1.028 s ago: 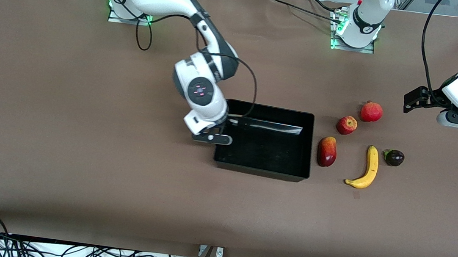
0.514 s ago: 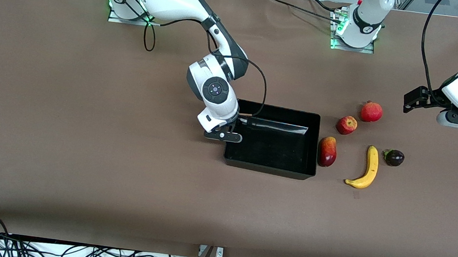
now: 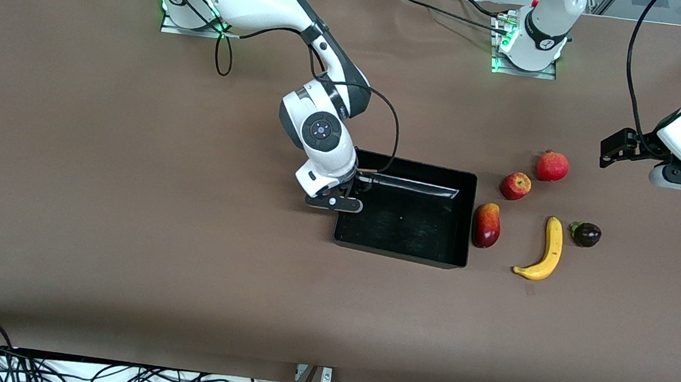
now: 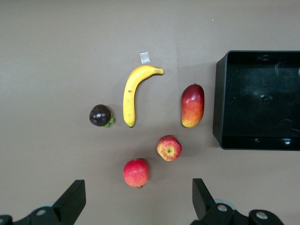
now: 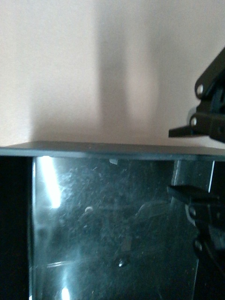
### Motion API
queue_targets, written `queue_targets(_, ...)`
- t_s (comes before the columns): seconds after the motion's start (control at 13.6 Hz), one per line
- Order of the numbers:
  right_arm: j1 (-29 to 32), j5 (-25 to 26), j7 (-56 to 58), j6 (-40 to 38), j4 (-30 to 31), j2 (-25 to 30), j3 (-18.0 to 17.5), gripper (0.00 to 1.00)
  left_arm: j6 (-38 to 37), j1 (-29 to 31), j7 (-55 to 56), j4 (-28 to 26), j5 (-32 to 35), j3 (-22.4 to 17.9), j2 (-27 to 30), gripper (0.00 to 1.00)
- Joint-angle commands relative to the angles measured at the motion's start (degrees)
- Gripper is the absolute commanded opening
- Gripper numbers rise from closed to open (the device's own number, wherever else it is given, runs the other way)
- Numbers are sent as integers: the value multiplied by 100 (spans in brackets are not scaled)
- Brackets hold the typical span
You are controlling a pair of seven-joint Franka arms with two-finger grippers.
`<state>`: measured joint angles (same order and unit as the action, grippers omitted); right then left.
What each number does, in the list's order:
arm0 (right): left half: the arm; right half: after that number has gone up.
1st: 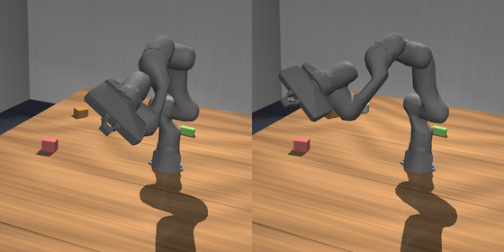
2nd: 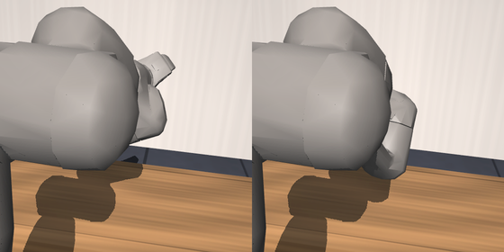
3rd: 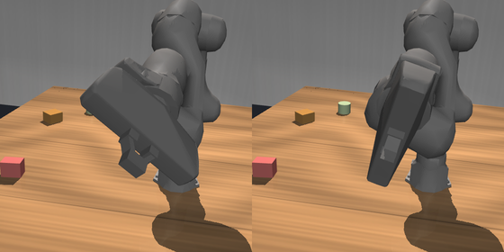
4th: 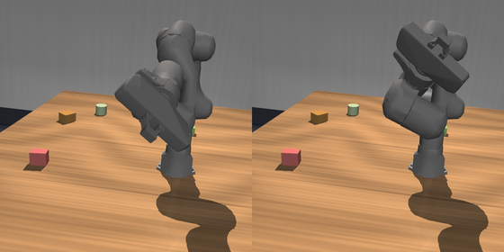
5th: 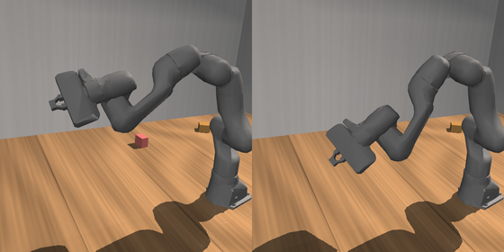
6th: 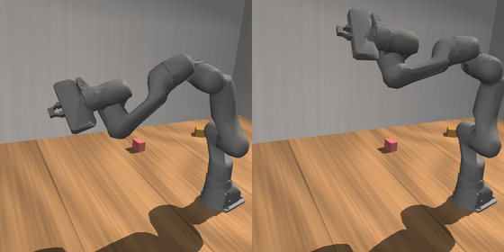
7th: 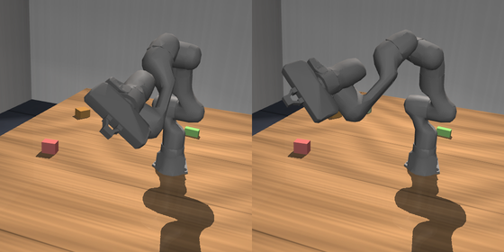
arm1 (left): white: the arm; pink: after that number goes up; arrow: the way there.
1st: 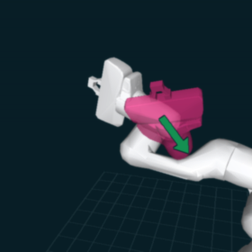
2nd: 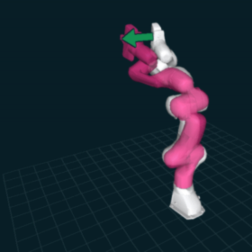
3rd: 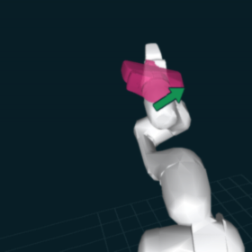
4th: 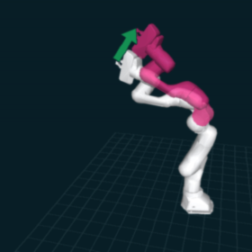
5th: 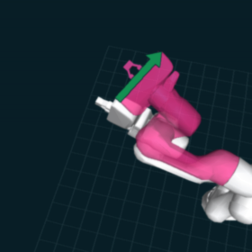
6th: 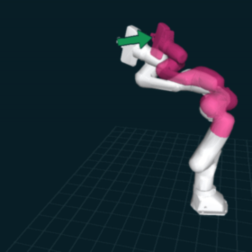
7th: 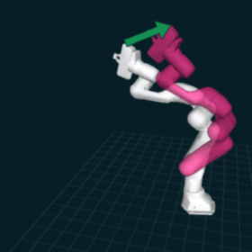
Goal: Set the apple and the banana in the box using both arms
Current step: 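Raise the right gripper away while the left gripper reaches the apple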
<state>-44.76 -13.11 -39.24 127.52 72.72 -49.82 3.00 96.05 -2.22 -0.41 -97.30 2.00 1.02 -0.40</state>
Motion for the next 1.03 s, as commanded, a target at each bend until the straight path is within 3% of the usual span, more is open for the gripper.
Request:
queue_targets(0.0, 28, -60, 101, -357, -92, 296, 130, 100, -314, 46, -38, 141, 64, 12, -74, 100)
queue_targets(0.15, 64, -33, 346, -884, -92, 691, 419, 100, -420, 46, 31, 98, 64, 12, -109, 100)
queue_targets(0.44, 107, -95, 1101, -2245, -83, 1509, 1429, 100, -595, -32, 76, -25, 64, 21, -380, 100)
queue_targets(0.59, 213, -121, 1348, -2809, -31, 1912, 1746, 100, -650, -138, 85, -270, 72, 126, -557, 100)
queue_targets(0.66, 257, -121, 1506, -2933, 31, 2124, 1887, 100, -388, -147, 93, -542, 81, 144, -609, 100)
queue_targets(0.95, 266, -112, 2621, -3390, 706, 3221, 2607, 100, 1885, -147, 163, -2105, 108, 144, -593, 100)
